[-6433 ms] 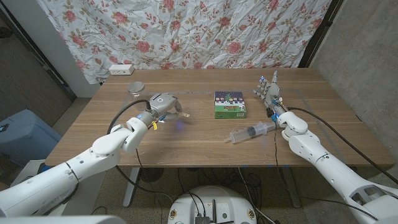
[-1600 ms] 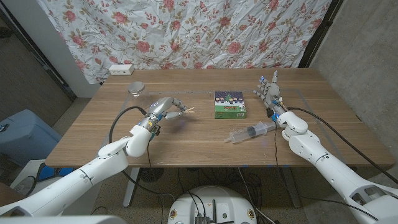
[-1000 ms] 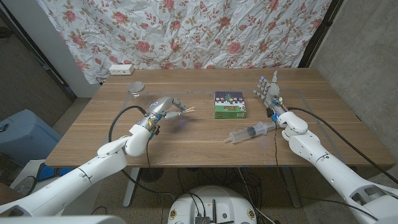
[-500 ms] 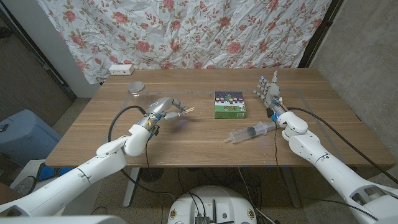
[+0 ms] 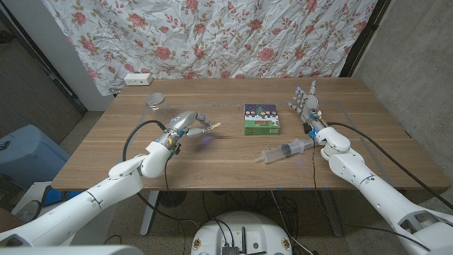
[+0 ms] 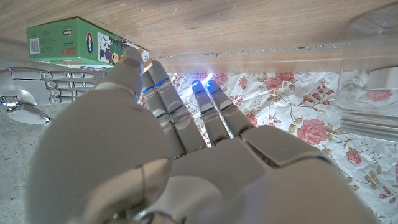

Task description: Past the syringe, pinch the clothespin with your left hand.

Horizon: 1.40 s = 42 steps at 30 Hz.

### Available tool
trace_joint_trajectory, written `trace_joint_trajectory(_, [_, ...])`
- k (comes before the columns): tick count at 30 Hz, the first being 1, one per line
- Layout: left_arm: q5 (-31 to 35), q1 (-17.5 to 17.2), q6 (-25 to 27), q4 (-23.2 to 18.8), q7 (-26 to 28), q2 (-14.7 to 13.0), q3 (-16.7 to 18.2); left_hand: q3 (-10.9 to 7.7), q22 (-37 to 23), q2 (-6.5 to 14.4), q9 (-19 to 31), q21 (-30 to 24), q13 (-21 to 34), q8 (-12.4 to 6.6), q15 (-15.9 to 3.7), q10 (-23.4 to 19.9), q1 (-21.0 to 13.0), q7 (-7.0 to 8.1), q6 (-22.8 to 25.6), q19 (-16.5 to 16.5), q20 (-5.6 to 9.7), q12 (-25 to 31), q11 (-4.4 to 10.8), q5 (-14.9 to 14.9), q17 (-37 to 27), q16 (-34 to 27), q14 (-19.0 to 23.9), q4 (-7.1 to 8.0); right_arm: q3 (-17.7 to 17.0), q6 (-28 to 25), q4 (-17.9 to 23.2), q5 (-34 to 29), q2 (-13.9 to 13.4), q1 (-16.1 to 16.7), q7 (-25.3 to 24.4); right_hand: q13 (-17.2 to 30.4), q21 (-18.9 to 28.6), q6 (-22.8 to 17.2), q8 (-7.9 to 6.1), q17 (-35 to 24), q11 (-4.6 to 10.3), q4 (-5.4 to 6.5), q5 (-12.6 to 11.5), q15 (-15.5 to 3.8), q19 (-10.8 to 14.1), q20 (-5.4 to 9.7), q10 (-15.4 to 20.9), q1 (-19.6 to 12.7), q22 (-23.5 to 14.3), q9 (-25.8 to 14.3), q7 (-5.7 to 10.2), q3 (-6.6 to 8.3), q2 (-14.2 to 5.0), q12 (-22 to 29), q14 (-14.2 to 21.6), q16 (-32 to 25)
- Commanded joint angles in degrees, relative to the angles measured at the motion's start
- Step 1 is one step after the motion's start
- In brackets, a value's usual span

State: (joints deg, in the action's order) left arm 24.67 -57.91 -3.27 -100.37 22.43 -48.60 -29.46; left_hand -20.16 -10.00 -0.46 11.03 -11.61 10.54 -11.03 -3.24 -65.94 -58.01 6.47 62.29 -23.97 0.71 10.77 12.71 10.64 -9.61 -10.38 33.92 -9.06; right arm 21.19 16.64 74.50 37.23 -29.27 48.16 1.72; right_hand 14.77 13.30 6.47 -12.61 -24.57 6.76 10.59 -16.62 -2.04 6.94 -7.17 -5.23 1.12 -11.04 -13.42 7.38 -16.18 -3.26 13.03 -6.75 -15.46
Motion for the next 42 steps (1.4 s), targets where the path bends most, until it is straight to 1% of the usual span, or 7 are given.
trace_joint_trajectory(1, [0.2,0.2,0.6,-0.1,-0.4,-0.1,0.0,0.31,-0.3,-0.2,0.2,-0.1,0.1,0.10,-7.69,0.4,0.6,0.14,-0.2,0.1,0.22,-0.4,0.01,0.3,0.0,0.1,-0.2,-0.07,0.0,0.0,0.0,0.0,0.0,0.0,0.0,0.2,-0.1,-0.1,-0.01,-0.2,0.33,-0.05,-0.3,-2.31,0.2,-0.17,0.1,0.0,-0.3,-0.2,0.08,-0.37,-4.55,-0.1,0.3,0.1])
trace_joint_trajectory(12, [1.7,1.4,0.4,-0.4,-0.9,-0.5,-0.4,0.48,-0.3,-0.2,0.1,-0.1,0.1,-0.03,-7.76,0.2,0.9,0.14,0.0,0.1,0.31,-0.2,0.00,0.3,0.0,0.1,-0.2,-0.06,0.0,0.0,0.1,0.0,0.0,0.0,0.0,0.2,-0.1,-0.2,-0.03,-0.2,0.19,-0.04,-0.3,-2.31,0.2,-0.18,0.1,0.0,-0.3,-0.2,0.06,-0.38,-4.55,-0.1,0.3,0.2])
trace_joint_trajectory(15, [3.5,1.8,1.4,-1.2,-1.1,-1.1,-0.6,0.50,-0.3,-0.1,0.1,-0.1,0.1,-0.02,-7.77,0.2,0.9,0.17,-0.1,0.1,0.28,-0.2,0.01,0.4,0.0,0.0,-0.2,-0.06,0.0,0.0,0.1,0.0,0.0,0.0,0.0,0.2,-0.1,-0.1,0.00,-0.2,0.19,-0.04,-0.3,-2.27,0.2,-0.20,0.1,0.0,-0.3,-0.2,0.07,-0.38,-4.56,-0.2,0.4,0.2])
trace_joint_trajectory(21, [5.3,2.4,2.1,-1.7,-1.5,-1.6,-0.8,0.54,-0.3,0.0,0.1,-0.1,0.1,0.05,-7.82,0.4,1.0,0.08,-0.3,0.1,0.35,-0.2,0.02,0.4,0.0,0.0,-0.1,-0.08,0.0,0.0,0.0,0.0,0.0,0.0,0.0,0.2,-0.1,-0.3,-0.09,-0.3,0.30,-0.04,-0.3,-2.28,0.2,-0.17,0.2,0.0,-0.3,-0.2,0.11,-0.37,-4.57,-0.1,0.3,0.2])
trace_joint_trajectory(30, [7.6,3.2,2.7,-2.8,-2.6,-3.3,-0.5,0.67,-0.3,0.1,0.1,-0.1,0.1,0.29,-7.77,0.8,1.2,-0.03,-1.1,0.2,0.42,-0.3,-0.01,0.5,0.0,0.0,-0.1,-0.08,0.0,0.0,0.0,0.0,0.0,0.0,0.0,0.2,-0.1,-0.2,-0.03,-0.3,0.25,-0.04,-0.3,-2.27,0.2,-0.19,0.1,0.0,-0.3,-0.2,0.02,-0.38,-4.57,-0.2,0.4,0.2])
trace_joint_trajectory(36, [10.3,3.7,2.0,-3.4,-3.4,-5.2,-0.8,0.77,-0.3,0.2,0.2,0.1,0.1,0.34,-7.63,1.1,1.4,-0.04,-1.4,0.7,0.40,-0.3,0.01,0.5,0.0,0.0,-0.2,-0.01,0.0,0.0,0.0,0.0,0.0,0.0,0.0,0.2,-0.1,-0.1,0.00,-0.3,0.23,-0.04,-0.3,-2.34,0.2,-0.19,0.1,0.0,-0.3,-0.2,0.01,-0.38,-4.56,-0.2,0.4,0.2])
trace_joint_trajectory(42, [11.8,4.0,1.7,-4.2,-5.1,-6.4,-0.8,0.93,-0.3,0.2,0.2,0.3,0.1,0.47,-7.49,1.6,1.8,0.41,-2.1,1.3,0.20,-0.4,0.02,0.5,0.1,0.2,-0.7,-0.01,0.0,0.0,0.1,0.0,0.0,0.0,0.0,0.3,-0.1,-0.2,-0.02,-0.3,0.32,-0.04,-0.3,-2.37,0.2,-0.17,0.0,-0.1,-0.3,-0.2,0.02,-0.38,-4.57,-0.2,0.3,0.2])
